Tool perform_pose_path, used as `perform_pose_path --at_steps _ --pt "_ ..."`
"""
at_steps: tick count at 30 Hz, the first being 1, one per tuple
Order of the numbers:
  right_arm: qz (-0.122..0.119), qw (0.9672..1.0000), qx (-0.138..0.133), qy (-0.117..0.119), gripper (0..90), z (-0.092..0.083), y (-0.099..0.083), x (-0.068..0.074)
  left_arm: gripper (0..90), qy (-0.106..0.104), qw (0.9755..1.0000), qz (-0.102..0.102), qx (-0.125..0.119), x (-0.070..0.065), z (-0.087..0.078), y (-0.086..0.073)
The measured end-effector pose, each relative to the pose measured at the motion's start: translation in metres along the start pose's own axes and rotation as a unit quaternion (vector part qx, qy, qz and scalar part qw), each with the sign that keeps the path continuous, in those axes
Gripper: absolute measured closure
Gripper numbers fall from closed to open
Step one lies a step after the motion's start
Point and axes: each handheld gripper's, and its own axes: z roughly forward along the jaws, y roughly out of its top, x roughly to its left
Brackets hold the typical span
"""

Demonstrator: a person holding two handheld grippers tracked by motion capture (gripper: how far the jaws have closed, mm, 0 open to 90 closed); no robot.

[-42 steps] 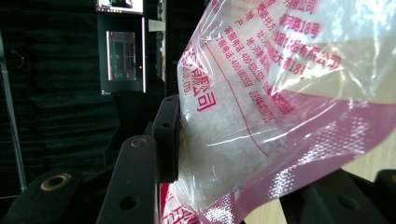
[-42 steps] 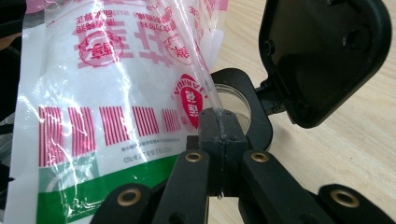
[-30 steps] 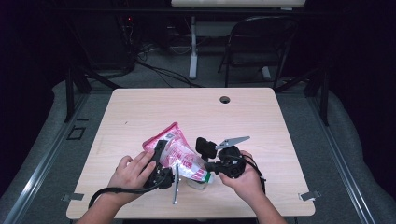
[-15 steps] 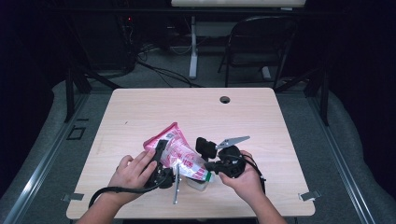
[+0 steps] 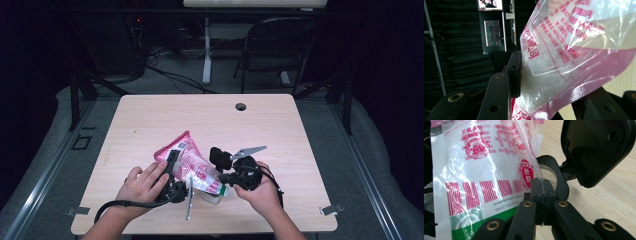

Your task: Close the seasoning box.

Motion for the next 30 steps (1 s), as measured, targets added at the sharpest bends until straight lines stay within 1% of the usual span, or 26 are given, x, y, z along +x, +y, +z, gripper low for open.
perform_pose_path --at_steps 4,8,9,12,13,16,17,19,20,22,25,26,28,29,30 --pt "0.0 1.0 -0.001 -0.001 90.0 0.0007 -0.0004 -0.0004 63.4 -0.003 1.0 0.001 0.001 0.0 -0.0006 -0.0003" --pt "-0.001 1.0 -0.002 -0.001 90.0 0.001 -0.0003 -0.0001 63.5 0.003 1.0 0.005 0.0 0.0012 -0.0014 0.0003" --pt "-0.001 1.0 -0.002 -0.001 90.0 0.001 -0.0003 0.0 63.6 -0.001 1.0 0.003 0.002 0.0012 -0.0016 0.0004" --pt "-0.002 1.0 -0.002 0.0 90.0 0.0008 -0.0002 -0.0001 63.6 -0.001 1.0 0.003 0.002 0.0015 -0.0017 0.0006" --pt "-0.001 1.0 -0.002 0.0 90.0 0.0008 -0.0002 0.0001 63.7 0.004 1.0 0.007 0.001 0.0019 -0.0018 0.0009" --pt "-0.001 1.0 -0.002 0.0 90.0 0.001 -0.0001 0.0001 63.7 0.004 1.0 0.005 0.0 0.0017 -0.0019 0.0011" --pt "0.0 1.0 -0.002 -0.001 90.0 0.0011 -0.0001 0.0001 63.8 0.01 0.9999 0.004 -0.006 0.0011 -0.0011 0.0007" --pt "0.0 1.0 -0.002 0.0 90.0 0.0013 0.0 0.0 63.9 0.013 0.9999 0.004 -0.008 0.0013 -0.0012 0.0008" --pt "0.0 1.0 -0.001 -0.001 90.0 0.0012 0.0001 0.0001 63.9 0.009 0.9999 0.007 -0.002 0.0028 -0.0024 0.0015" --pt "0.001 1.0 -0.001 0.001 90.0 0.0012 0.0004 0.0003 64.0 0.007 1.0 0.004 -0.003 0.0025 -0.0026 0.0017" --pt "0.001 1.0 -0.002 0.003 90.0 0.0014 0.0008 0.0007 64.1 0.012 0.9999 0.008 -0.007 0.0039 -0.0035 0.0027" --pt "0.0 1.0 -0.003 0.005 90.0 0.0014 0.001 0.001 64.2 0.008 0.9999 0.004 -0.007 0.0034 -0.0038 0.003" --pt "0.0 1.0 -0.003 0.005 90.0 0.0012 0.0017 0.0016 64.4 0.013 0.9998 0.009 -0.011 0.004 -0.004 0.0042" --pt "0.0 1.0 -0.004 0.005 90.0 0.0014 0.0019 0.0019 64.6 0.008 0.9999 0.007 -0.009 0.0034 -0.0039 0.0046" --pt "0.0 1.0 -0.005 0.006 90.0 0.0015 0.0022 0.0023 64.8 0.012 0.9998 0.012 -0.01 0.0034 -0.0039 0.0051"
